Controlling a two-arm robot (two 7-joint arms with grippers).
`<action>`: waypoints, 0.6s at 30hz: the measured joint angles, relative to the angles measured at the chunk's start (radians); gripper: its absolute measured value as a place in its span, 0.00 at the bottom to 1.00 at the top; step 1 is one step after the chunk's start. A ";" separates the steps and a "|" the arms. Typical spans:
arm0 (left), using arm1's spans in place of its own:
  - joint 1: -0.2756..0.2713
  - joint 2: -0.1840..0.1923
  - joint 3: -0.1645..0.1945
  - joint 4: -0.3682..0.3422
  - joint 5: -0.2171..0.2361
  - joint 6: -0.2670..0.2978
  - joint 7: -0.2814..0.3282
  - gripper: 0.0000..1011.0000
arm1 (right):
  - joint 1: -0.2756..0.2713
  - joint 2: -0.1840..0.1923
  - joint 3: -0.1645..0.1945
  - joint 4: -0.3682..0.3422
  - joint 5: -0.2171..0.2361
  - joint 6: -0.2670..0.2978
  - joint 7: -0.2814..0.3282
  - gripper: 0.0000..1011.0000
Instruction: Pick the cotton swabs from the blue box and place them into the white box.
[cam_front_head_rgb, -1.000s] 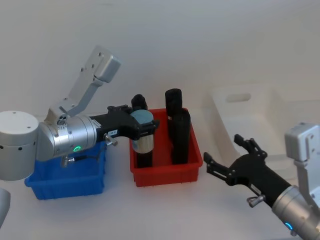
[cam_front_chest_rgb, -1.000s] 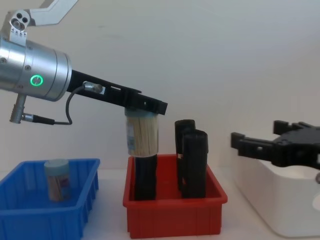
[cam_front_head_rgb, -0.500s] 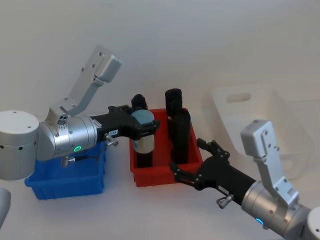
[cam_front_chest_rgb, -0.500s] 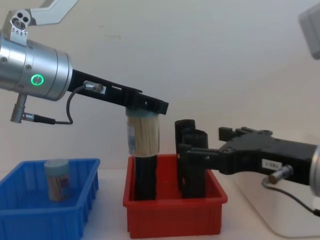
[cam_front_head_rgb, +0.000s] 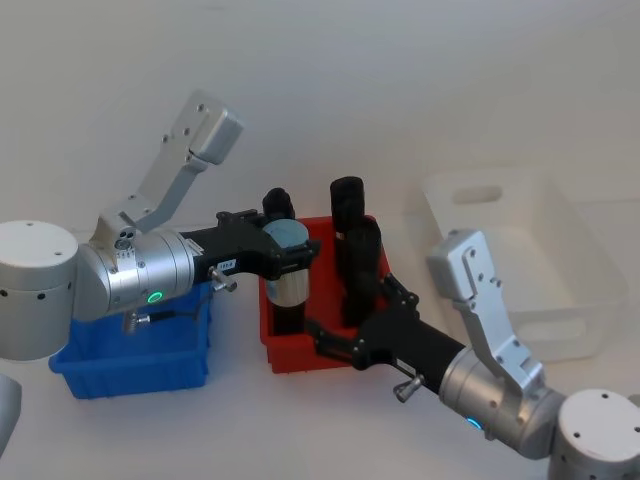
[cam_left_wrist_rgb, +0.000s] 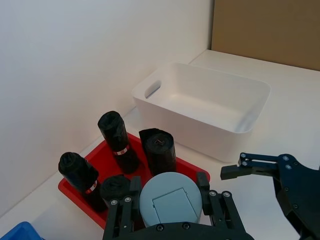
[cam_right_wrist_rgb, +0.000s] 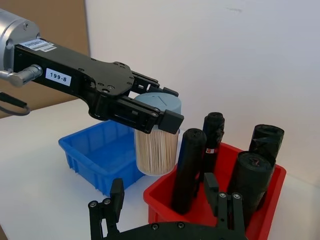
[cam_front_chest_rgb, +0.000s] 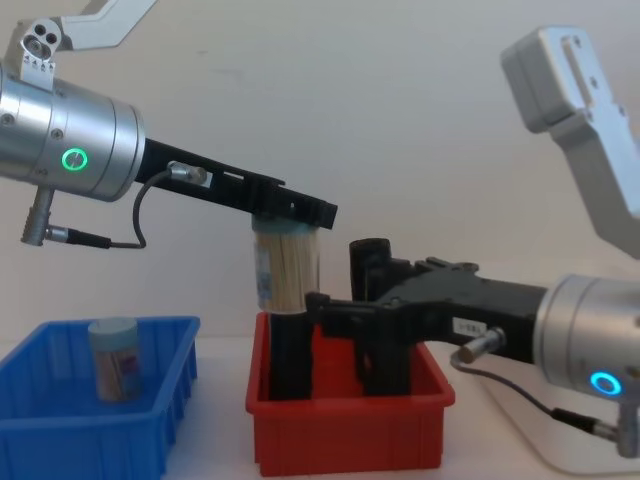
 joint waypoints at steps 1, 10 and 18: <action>0.000 0.000 0.000 0.000 0.000 0.000 0.000 0.66 | 0.000 0.000 0.000 0.000 0.000 0.000 0.000 0.99; 0.000 0.000 0.000 0.000 0.000 0.000 0.000 0.66 | 0.061 -0.051 -0.019 0.092 -0.021 -0.033 -0.011 0.99; 0.000 0.000 0.000 0.000 0.000 0.000 0.000 0.66 | 0.104 -0.083 -0.028 0.158 -0.030 -0.062 -0.011 0.99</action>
